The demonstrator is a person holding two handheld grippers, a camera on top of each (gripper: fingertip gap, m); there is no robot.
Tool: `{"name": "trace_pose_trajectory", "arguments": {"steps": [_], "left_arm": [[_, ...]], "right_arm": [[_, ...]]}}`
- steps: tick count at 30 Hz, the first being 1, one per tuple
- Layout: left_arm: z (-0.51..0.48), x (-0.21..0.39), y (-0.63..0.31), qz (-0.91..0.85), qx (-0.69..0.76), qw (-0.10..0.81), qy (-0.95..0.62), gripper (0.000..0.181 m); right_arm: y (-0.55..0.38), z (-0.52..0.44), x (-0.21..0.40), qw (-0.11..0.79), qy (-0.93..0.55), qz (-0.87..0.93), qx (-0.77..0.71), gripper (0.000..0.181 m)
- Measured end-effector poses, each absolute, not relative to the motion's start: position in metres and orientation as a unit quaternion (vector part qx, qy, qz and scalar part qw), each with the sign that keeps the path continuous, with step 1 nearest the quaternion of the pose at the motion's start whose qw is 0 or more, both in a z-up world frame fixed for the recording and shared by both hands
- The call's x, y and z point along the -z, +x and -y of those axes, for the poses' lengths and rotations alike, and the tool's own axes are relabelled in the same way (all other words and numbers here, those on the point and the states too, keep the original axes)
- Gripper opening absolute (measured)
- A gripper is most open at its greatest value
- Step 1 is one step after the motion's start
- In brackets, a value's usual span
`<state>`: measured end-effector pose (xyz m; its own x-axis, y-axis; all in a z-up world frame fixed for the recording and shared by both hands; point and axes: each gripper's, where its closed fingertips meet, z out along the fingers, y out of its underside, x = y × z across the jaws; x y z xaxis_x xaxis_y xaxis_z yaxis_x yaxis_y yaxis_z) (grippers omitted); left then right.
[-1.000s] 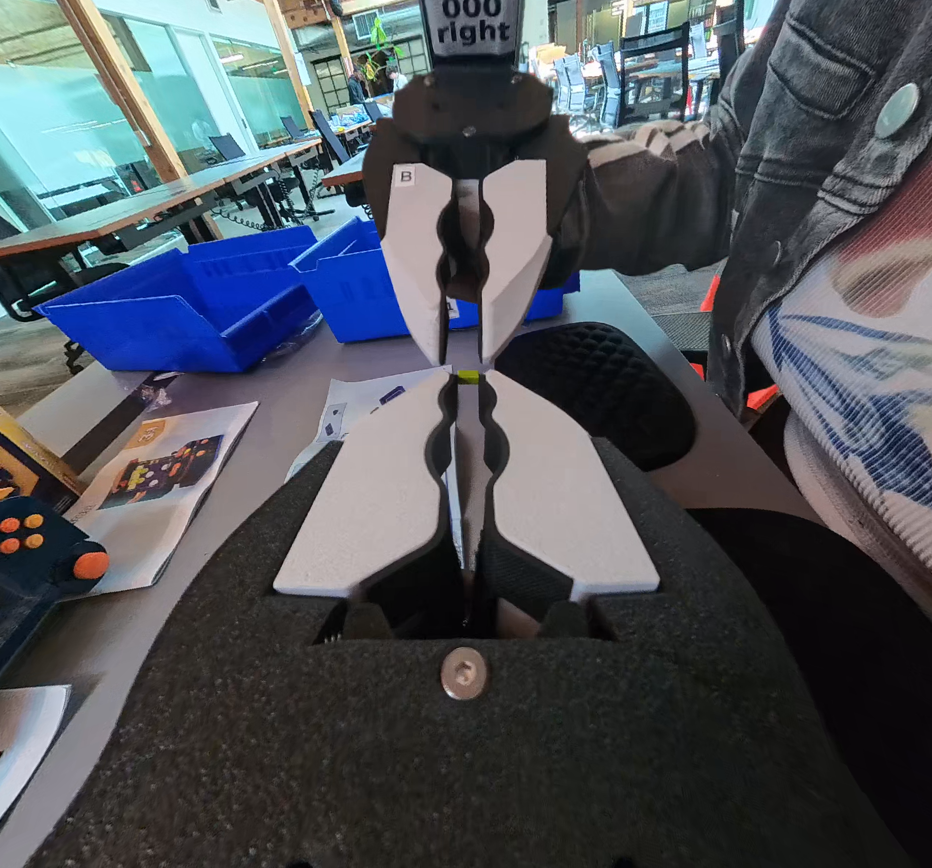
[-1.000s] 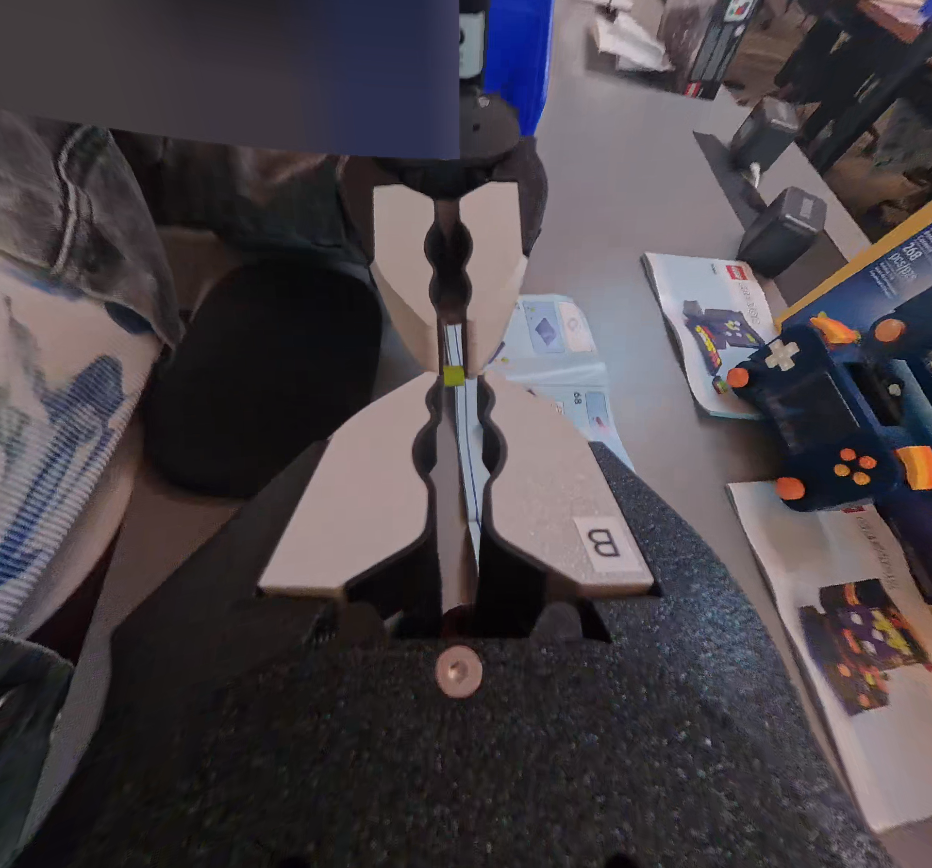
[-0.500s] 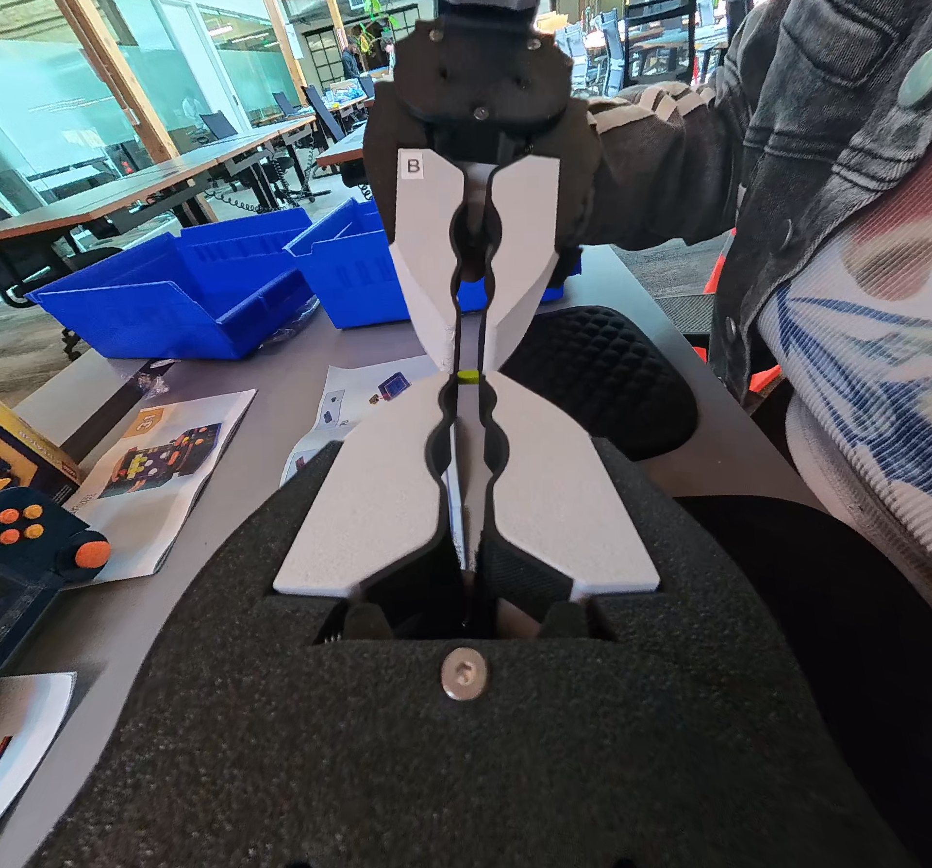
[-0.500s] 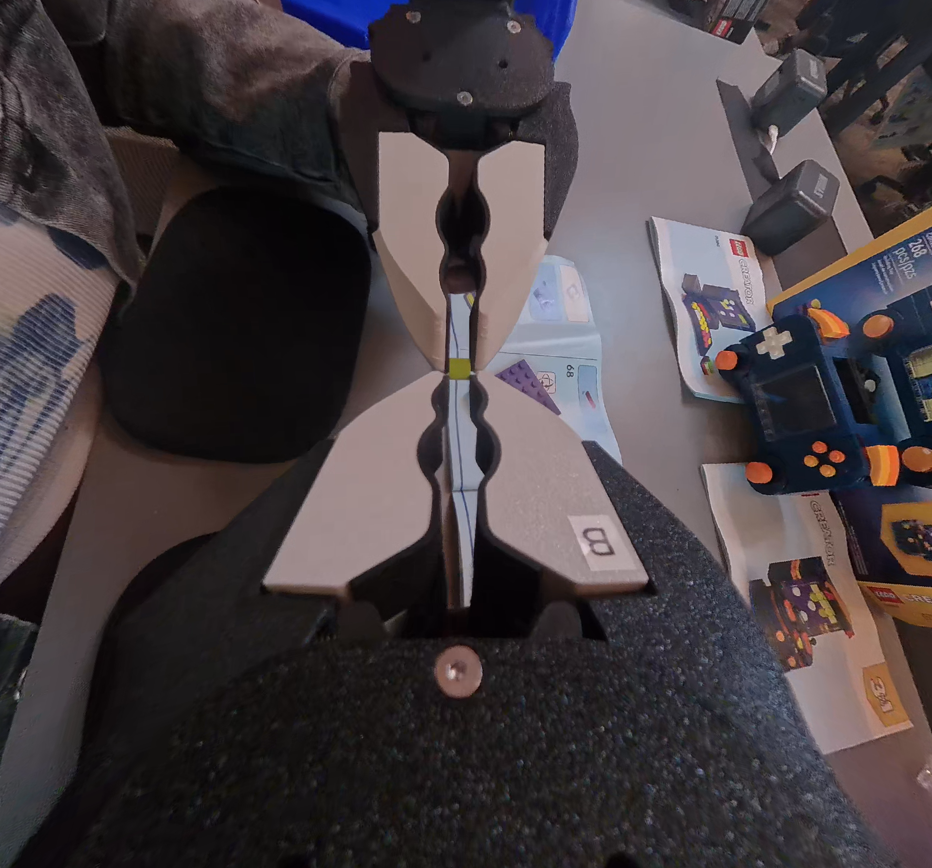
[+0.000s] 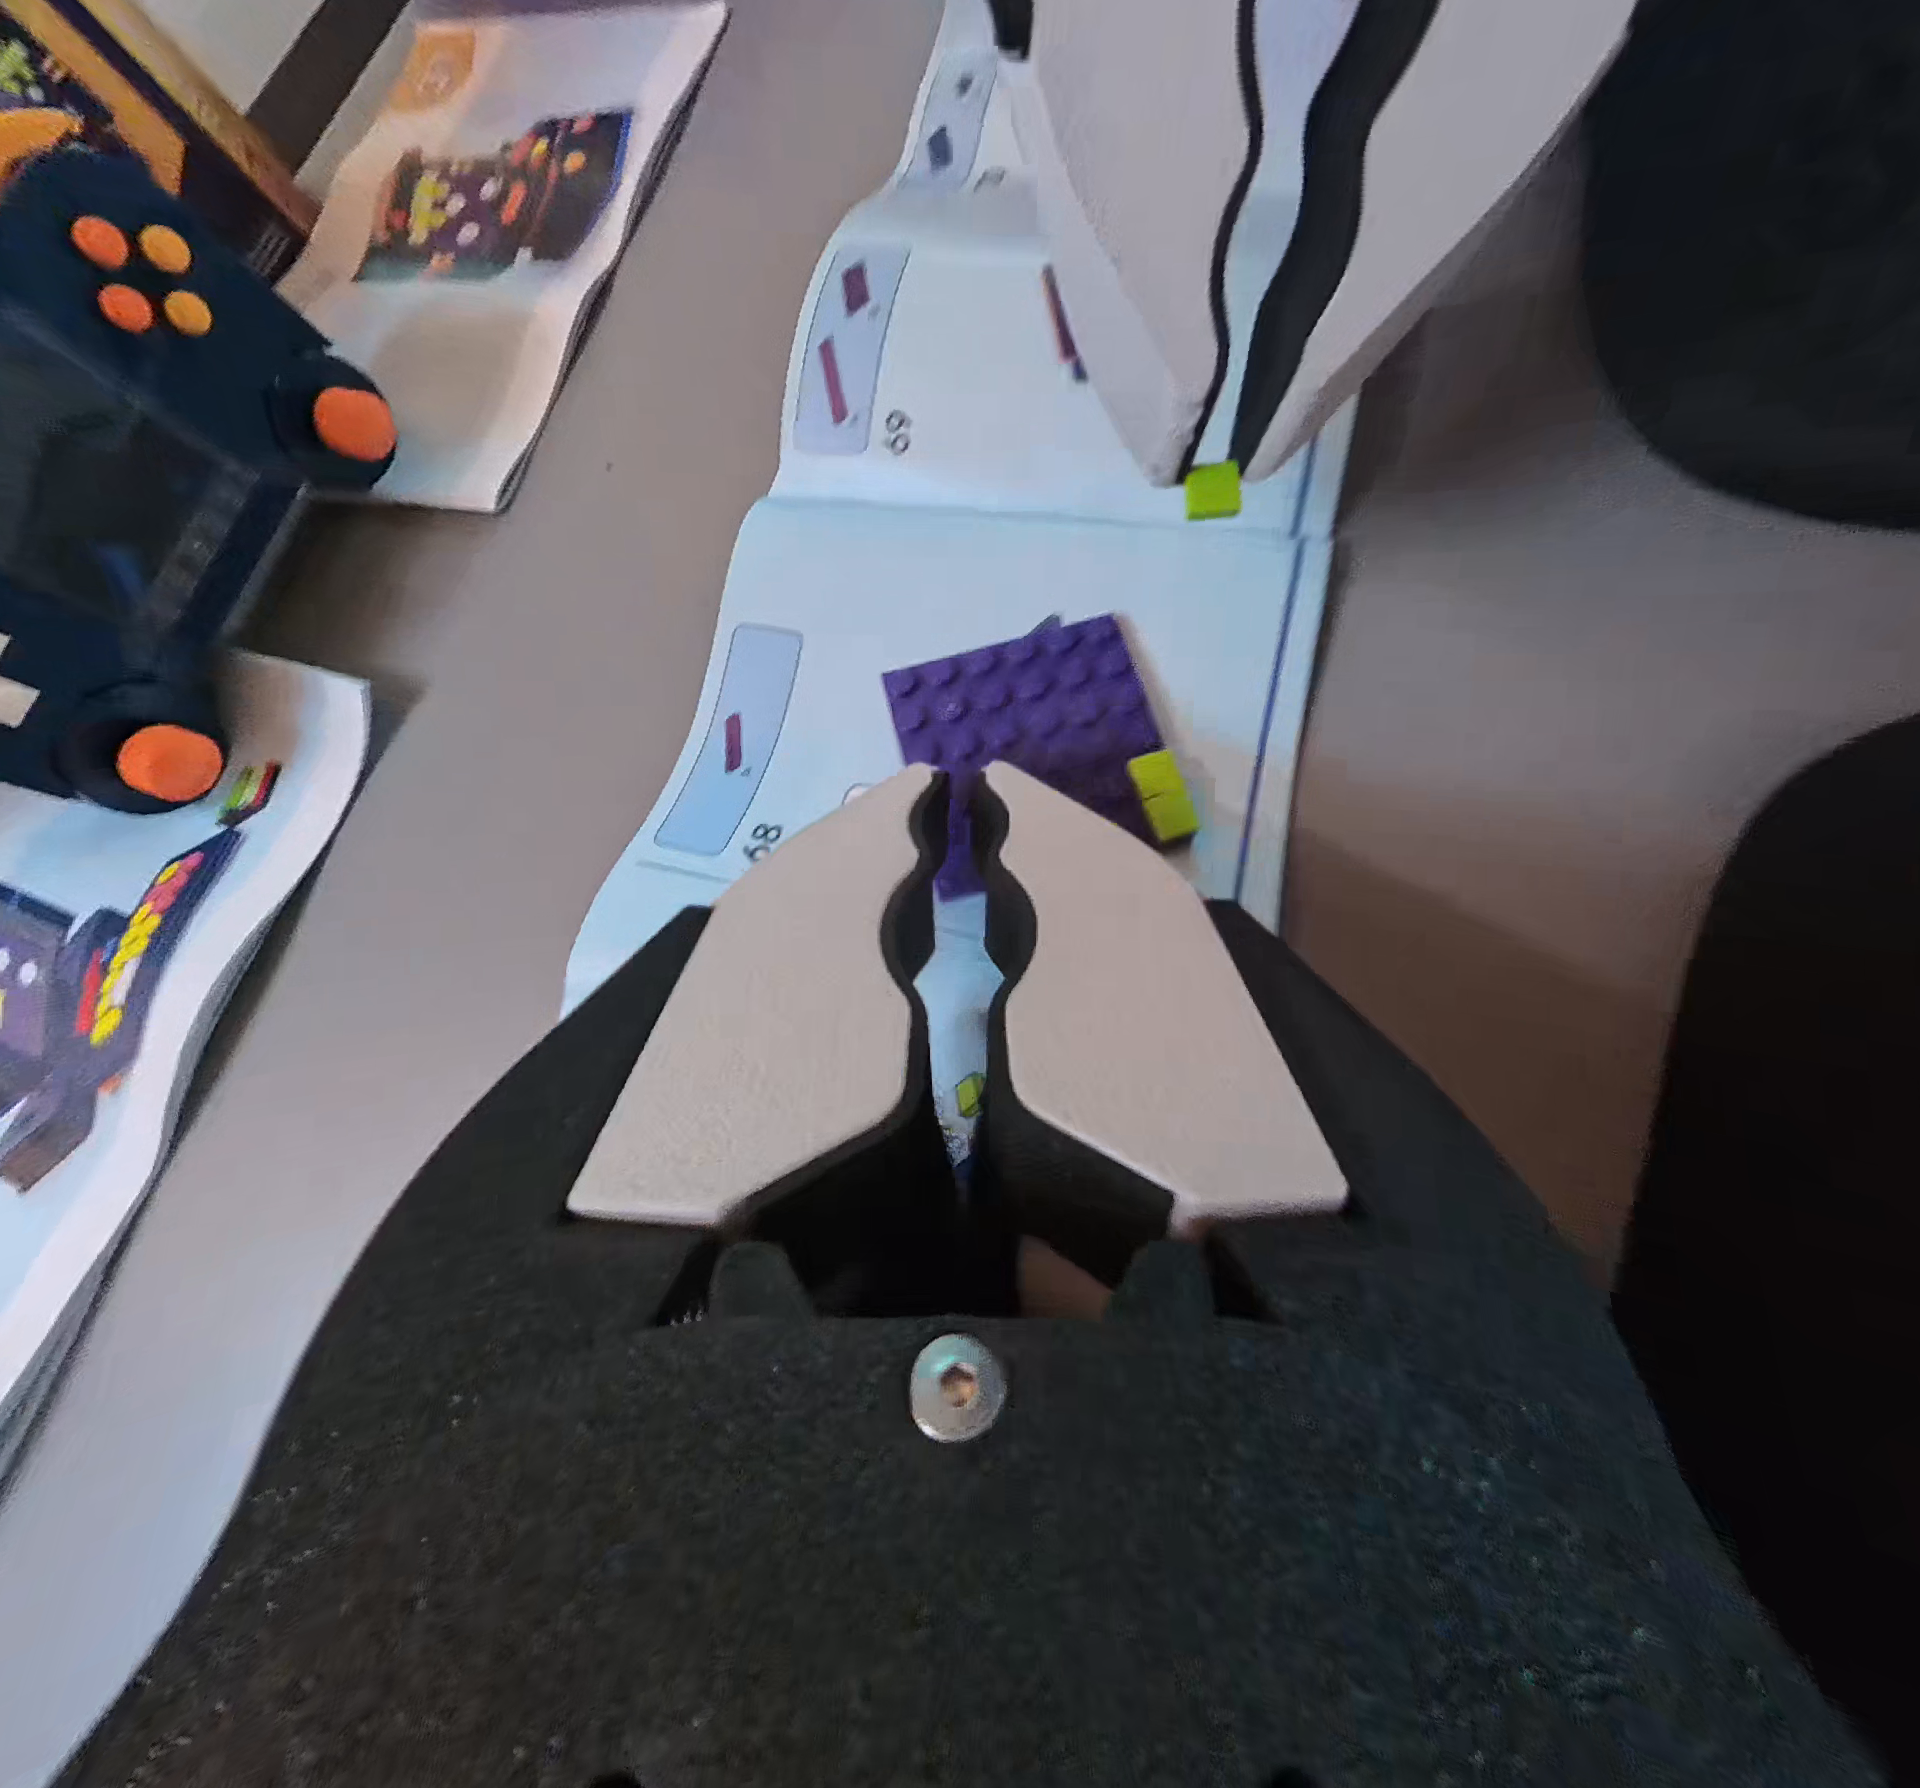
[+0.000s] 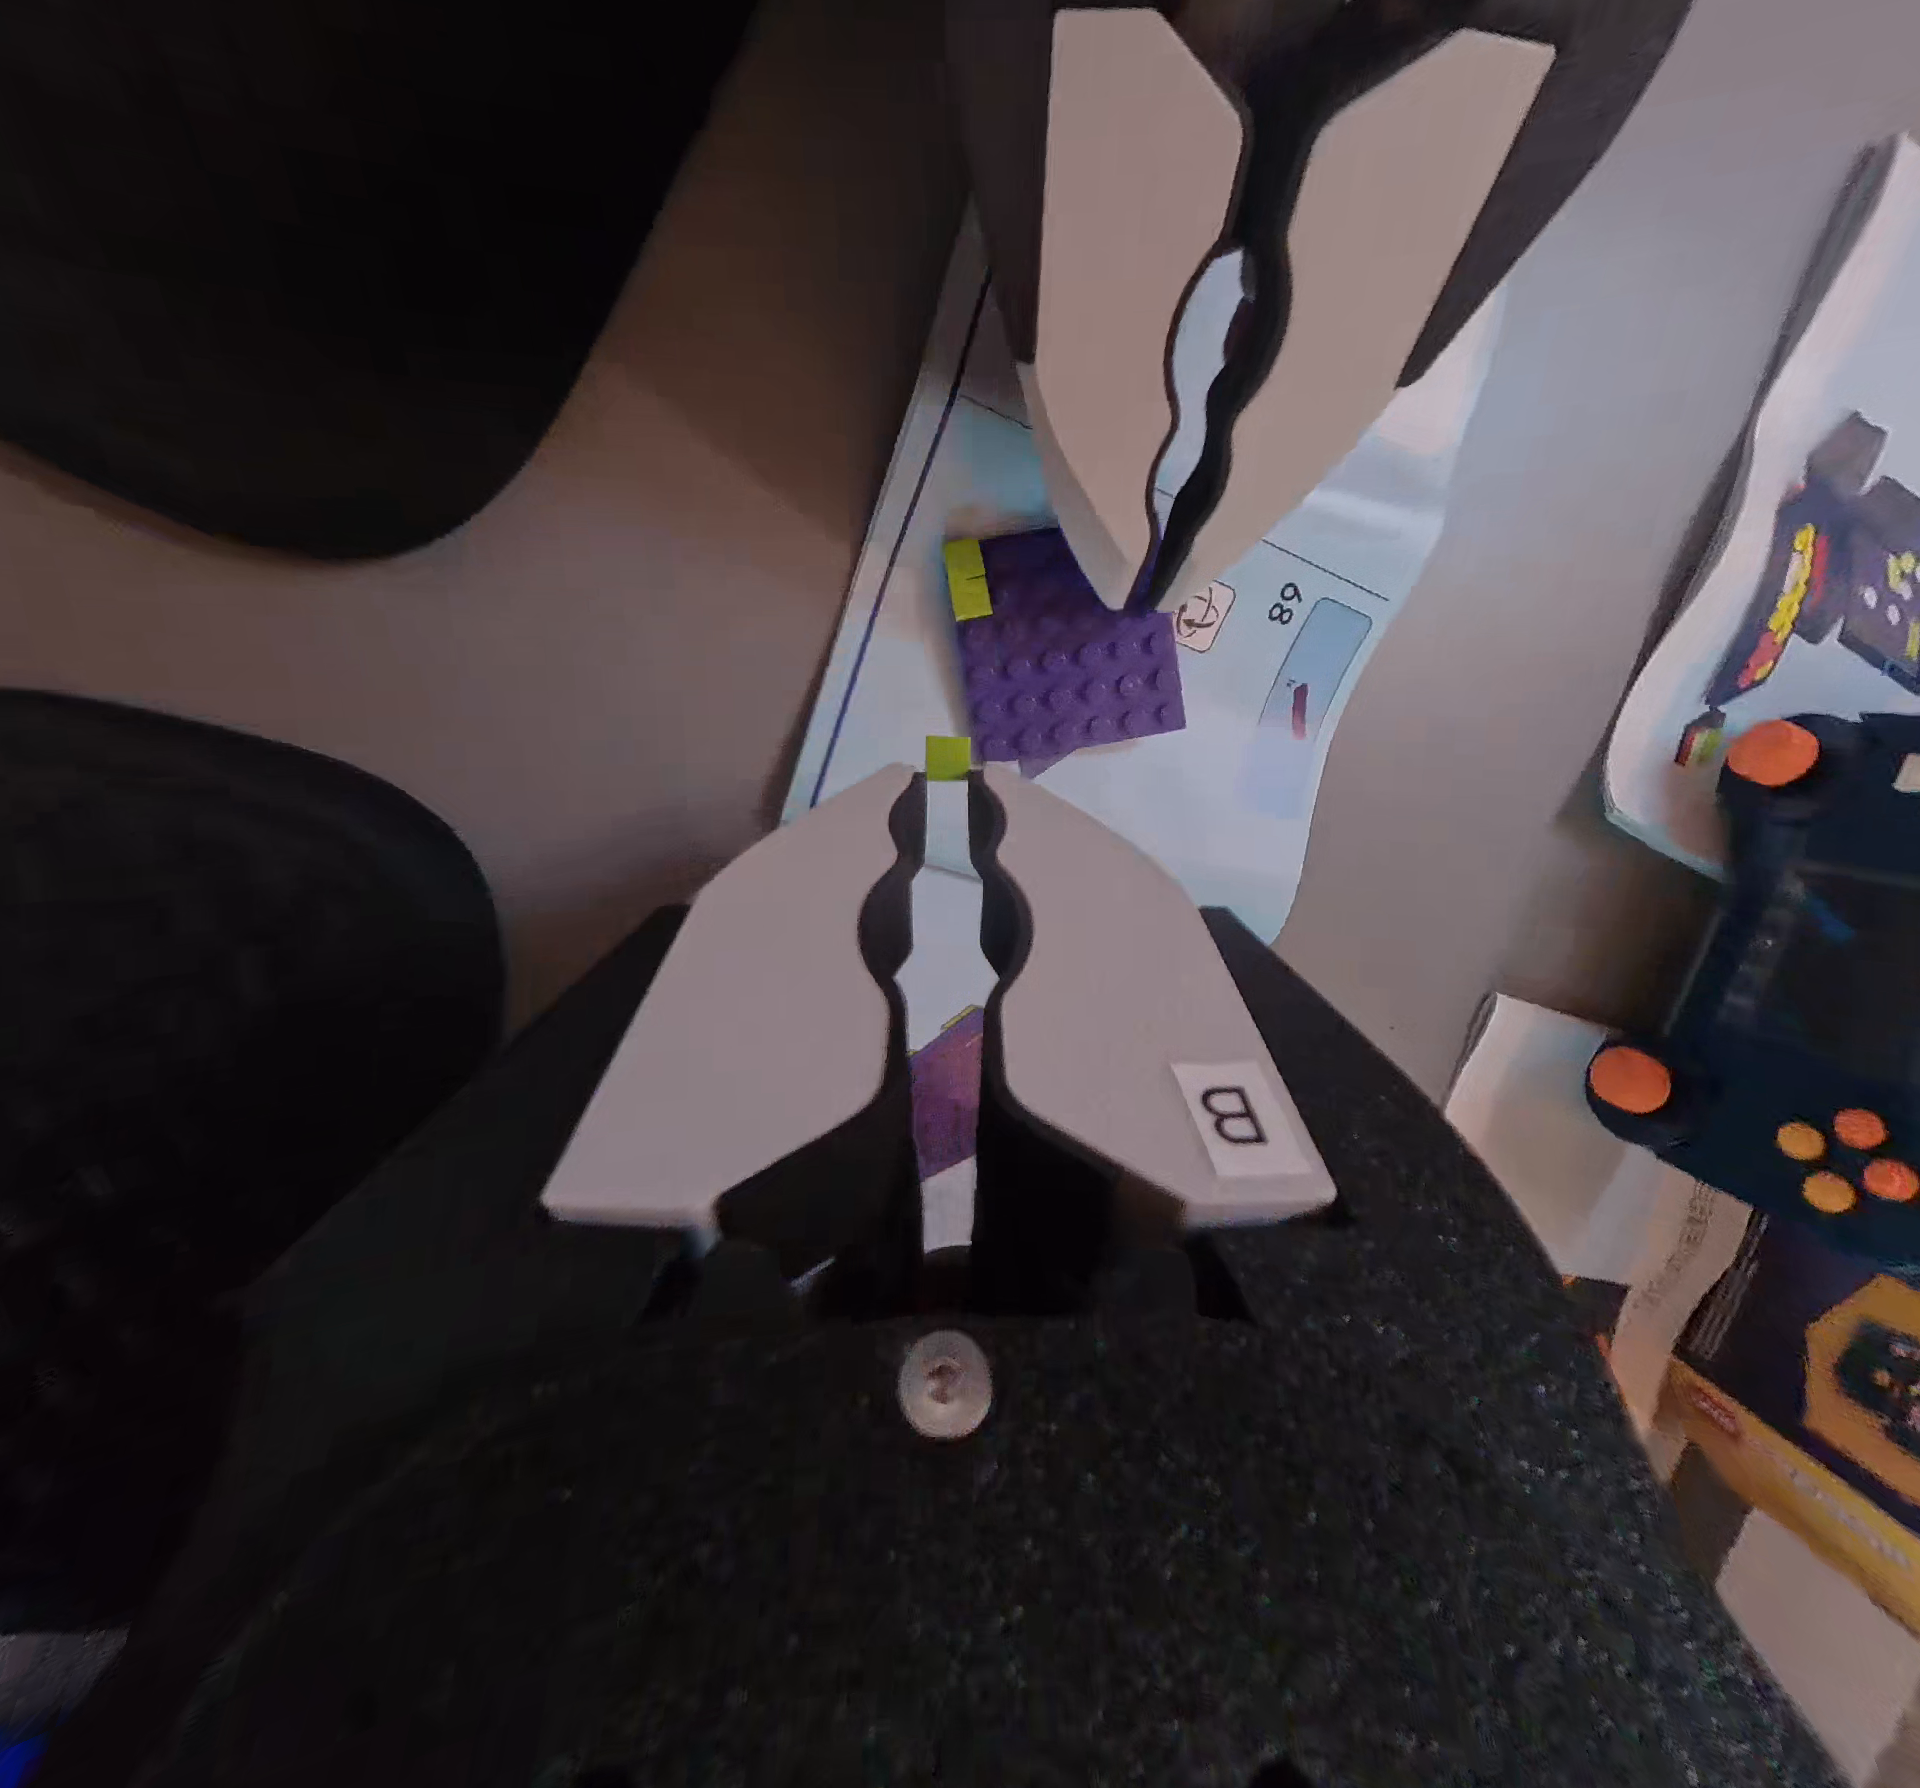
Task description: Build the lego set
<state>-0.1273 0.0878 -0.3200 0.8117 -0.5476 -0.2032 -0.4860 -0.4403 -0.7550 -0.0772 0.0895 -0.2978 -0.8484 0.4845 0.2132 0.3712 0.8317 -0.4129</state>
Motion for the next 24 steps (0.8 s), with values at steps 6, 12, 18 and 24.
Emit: {"name": "trace_pose_trajectory", "arguments": {"steps": [6,12,18,24], "left_arm": [[-0.085,0.331,-0.124,-0.301,0.076,0.418,-0.854,0.0],[-0.085,0.332,-0.124,-0.3,0.08,0.416,-0.855,0.0],[-0.085,0.332,-0.124,-0.299,0.081,0.416,-0.855,0.0],[-0.085,0.332,-0.124,-0.299,0.081,0.416,-0.855,0.0]], "right_arm": [[-0.082,-0.091,0.307,0.131,-0.17,0.966,-0.143,0.007],[-0.09,-0.092,0.322,0.122,-0.146,0.968,-0.164,0.007],[-0.094,-0.09,0.329,0.117,-0.139,0.969,-0.165,0.007],[-0.095,-0.089,0.332,0.11,-0.133,0.972,-0.16,0.007]]}}
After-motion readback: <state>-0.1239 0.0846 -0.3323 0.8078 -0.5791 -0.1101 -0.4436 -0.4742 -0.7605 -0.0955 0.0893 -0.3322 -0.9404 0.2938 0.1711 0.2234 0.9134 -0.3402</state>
